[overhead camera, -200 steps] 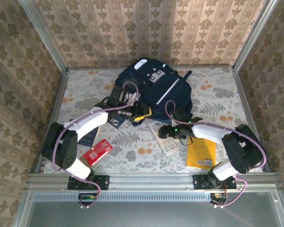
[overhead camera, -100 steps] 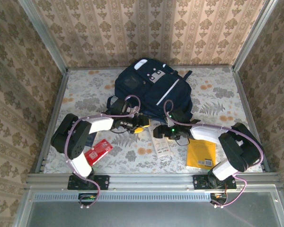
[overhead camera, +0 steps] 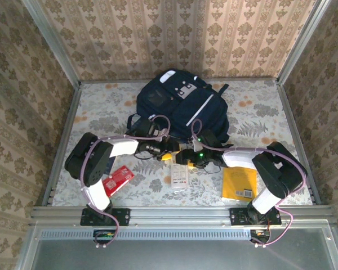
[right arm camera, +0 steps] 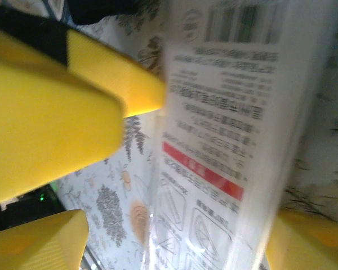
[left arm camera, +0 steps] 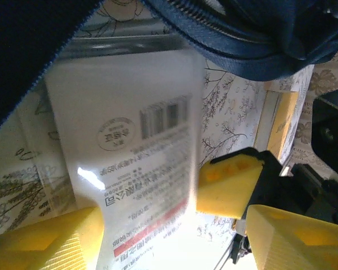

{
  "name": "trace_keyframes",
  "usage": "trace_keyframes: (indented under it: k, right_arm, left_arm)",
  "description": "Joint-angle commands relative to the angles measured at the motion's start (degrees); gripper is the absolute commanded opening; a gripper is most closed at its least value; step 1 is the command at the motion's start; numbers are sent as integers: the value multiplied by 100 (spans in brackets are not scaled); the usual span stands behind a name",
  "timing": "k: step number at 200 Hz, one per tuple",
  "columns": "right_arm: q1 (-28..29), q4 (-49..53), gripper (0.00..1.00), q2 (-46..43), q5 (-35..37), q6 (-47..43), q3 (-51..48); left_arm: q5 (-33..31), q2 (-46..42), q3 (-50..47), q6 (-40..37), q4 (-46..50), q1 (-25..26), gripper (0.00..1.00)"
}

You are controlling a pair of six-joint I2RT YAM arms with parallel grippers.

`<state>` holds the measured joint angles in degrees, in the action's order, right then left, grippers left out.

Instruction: Pack the student bag

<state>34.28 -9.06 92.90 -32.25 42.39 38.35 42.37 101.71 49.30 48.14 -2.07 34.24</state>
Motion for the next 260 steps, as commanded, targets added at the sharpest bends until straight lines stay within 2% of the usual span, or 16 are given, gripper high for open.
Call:
trace_keyframes:
  k: [1, 22, 52, 76, 163, 189, 242, 260]
  right_arm:
    - [96, -144, 80, 227, -469, 155, 25]
    - [105, -145, 80, 237, -420, 134, 8]
    - [98, -101, 80, 289, -354, 75, -3]
    - [101, -178, 77, 355, -336, 80, -12]
    - [97, -718, 65, 561, -685, 263, -21]
    - [104, -1010, 54, 675, -830, 408, 1]
    - [96, -1091, 17, 780, -830, 472, 94]
    - [76, -922, 9, 602, -755, 404, 55]
  left_arm:
    - [-76, 162, 208, -148, 301, 47, 68]
    - [-160, 103, 303, -317, 620, 74, 68]
    - [-476, -433, 439, -780, 1357, 52, 69]
    - [-523, -677, 395, -909, 1589, 4, 69]
    - [-291, -194, -45, -707, 921, -5, 66]
    - [-216, -100, -37, -635, 764, 47, 65]
    - [-194, -280, -86, -595, 741, 7, 63]
    - [-210, -534, -120, -588, 861, -87, 63]
